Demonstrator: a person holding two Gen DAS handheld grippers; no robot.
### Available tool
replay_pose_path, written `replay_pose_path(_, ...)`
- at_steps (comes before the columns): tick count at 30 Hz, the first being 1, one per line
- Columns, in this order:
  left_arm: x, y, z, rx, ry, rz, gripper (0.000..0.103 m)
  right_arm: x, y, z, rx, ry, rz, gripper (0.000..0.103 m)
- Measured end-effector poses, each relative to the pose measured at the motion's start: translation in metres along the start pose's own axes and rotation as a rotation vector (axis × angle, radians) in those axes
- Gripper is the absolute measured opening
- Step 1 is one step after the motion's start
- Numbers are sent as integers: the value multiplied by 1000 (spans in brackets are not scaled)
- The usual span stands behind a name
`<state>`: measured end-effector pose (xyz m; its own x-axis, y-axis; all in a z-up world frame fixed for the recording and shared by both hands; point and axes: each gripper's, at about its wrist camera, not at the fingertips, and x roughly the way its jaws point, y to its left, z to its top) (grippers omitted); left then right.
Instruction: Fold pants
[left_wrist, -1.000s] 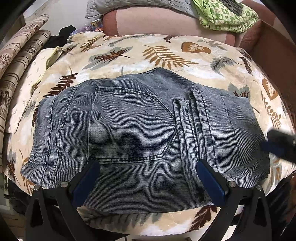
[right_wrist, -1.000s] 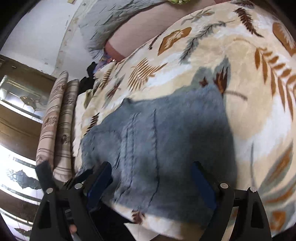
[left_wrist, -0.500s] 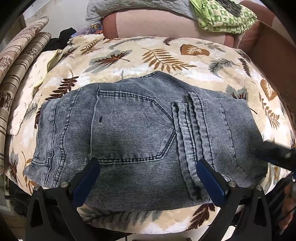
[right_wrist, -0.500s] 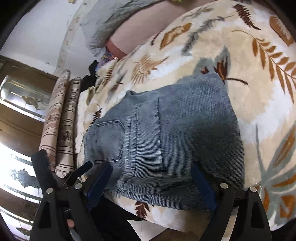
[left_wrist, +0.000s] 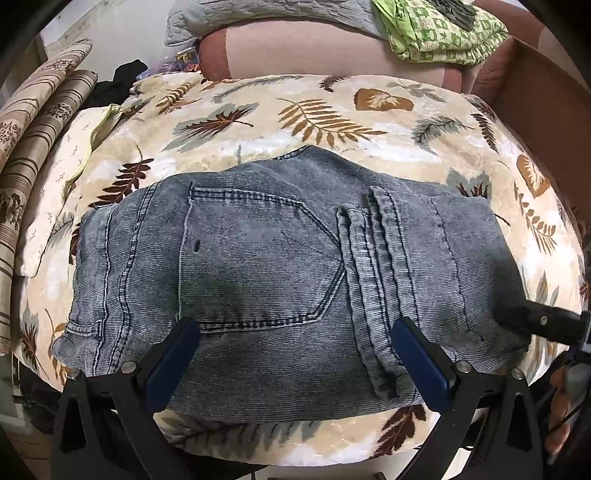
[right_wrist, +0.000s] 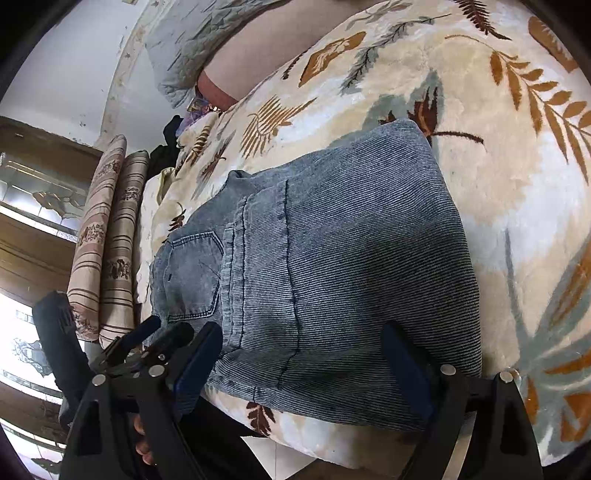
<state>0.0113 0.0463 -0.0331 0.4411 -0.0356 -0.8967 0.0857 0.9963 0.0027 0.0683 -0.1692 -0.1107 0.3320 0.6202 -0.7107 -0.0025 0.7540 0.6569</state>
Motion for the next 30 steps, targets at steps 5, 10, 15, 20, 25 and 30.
replay_pose_path(5,1,-1,0,-10,2,-9,103,-1,0,-1,-3,-3,1,90)
replay_pose_path(10,-1,-4,-2,-3,1,-5,103,-1,2,0,-2,9,-9,90)
replay_pose_path(15,-2,-4,-2,-6,-3,-9,103,0,2,0,-3,15,-18,90)
replay_pose_path(20,-3,-4,-4,-4,-4,-15,103,-6,11,3,-16,18,-22,90)
replay_pose_path(25,1,-2,-6,-13,5,-21,103,-20,17,30,-18,-48,-40,90)
replay_pose_path(30,3,2,-5,-25,7,-25,103,-18,13,69,-3,-84,-70,90)
